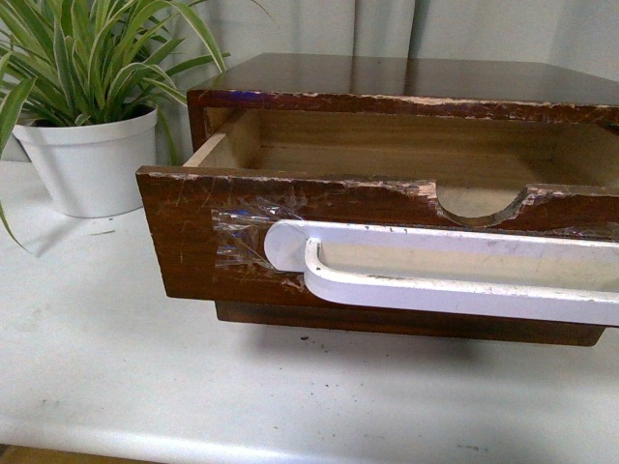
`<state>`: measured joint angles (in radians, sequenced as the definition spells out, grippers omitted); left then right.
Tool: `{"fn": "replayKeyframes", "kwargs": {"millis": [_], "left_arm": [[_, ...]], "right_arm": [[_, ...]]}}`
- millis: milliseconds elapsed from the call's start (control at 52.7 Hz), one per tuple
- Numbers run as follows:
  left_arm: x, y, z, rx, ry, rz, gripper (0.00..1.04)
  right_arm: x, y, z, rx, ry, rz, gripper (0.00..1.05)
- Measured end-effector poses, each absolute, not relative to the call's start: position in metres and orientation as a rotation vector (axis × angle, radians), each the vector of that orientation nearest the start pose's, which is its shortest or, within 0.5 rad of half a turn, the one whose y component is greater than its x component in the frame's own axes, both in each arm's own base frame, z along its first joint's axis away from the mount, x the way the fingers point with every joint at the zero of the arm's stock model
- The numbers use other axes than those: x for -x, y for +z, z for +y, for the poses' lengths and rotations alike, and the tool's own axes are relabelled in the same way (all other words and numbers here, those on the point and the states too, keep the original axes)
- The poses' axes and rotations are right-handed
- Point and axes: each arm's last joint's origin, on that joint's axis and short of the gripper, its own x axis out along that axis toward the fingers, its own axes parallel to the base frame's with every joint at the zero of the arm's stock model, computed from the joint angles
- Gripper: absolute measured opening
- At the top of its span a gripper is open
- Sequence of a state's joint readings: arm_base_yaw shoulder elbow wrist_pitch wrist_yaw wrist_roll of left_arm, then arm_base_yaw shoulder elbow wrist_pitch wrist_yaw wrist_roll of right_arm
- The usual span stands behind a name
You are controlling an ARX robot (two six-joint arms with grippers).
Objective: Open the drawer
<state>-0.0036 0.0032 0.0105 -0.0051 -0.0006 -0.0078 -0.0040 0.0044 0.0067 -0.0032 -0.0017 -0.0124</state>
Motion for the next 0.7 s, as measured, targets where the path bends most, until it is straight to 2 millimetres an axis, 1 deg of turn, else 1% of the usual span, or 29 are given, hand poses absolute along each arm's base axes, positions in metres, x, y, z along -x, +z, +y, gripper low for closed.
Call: {"fn": "replayKeyframes", "kwargs": {"millis": [76,95,114,152,171,190,266,341,360,379,417,455,493,702], "left_arm": [[-0.0973,0.1663,-0.0003,0.008,-0.003,-0.002,0.39],[-0.0973,0.1663,-0.0003,0.008,-0.003,-0.002,0.39],[-0.0973,0.1663,-0.0003,0.008,-0.003,-0.002,0.43],[-0.0973,0.1663,-0.0003,0.008,-0.003,-0.002,0.52],[-0.0973,0.1663,-0.0003,0.008,-0.003,-0.002,0.54],[-0.0973,0.1663,-0.0003,0.008,-0.003,-0.002,0.57],[-0.0973,0.1663,-0.0003,0.008,-0.003,-0.002,0.72],[-0.0973,0.1663,-0.0003,0.008,-0.003,-0.002,0.83],[-0.0973,0.1663,-0.0003,0.008,-0.003,-0.002,0.87],[-0.0973,0.1663,-0.0003,0.008,-0.003,-0.002,0.90],[-0.0973,0.1663,-0.0003,0.008,-0.003,-0.002,0.97],[-0.0973,0.1663,-0.0003,0.006,-0.003,-0.002,1.00],[-0.0973,0.1663,-0.0003,0.007,-0.003,-0.002,0.98],[-0.0973,0.1663,-0.0003,0.007,-0.003,-0.002,0.98]], "right_arm": [[-0.0976,0.1651,-0.0003,0.012,-0.002,0.001,0.35],[-0.0976,0.1651,-0.0003,0.012,-0.002,0.001,0.39],[-0.0976,0.1651,-0.0003,0.012,-0.002,0.001,0.40],[-0.0976,0.1651,-0.0003,0.012,-0.002,0.001,0.49],[-0.0976,0.1651,-0.0003,0.012,-0.002,0.001,0.53],[-0.0976,0.1651,-0.0003,0.012,-0.002,0.001,0.55],[-0.0976,0.1651,-0.0003,0.012,-0.002,0.001,0.69],[-0.0976,0.1651,-0.0003,0.012,-0.002,0.001,0.81],[-0.0976,0.1651,-0.0003,0.012,-0.002,0.001,0.83],[-0.0976,0.1651,-0.0003,0.012,-0.002,0.001,0.88],[-0.0976,0.1651,-0.0003,0.012,-0.002,0.001,0.94],[-0.0976,0.1651,-0.0003,0.010,-0.002,0.001,0.98],[-0.0976,0.1651,-0.0003,0.010,-0.002,0.001,0.95],[-0.0976,0.1651,-0.0003,0.010,-0.002,0.001,0.96]]}}
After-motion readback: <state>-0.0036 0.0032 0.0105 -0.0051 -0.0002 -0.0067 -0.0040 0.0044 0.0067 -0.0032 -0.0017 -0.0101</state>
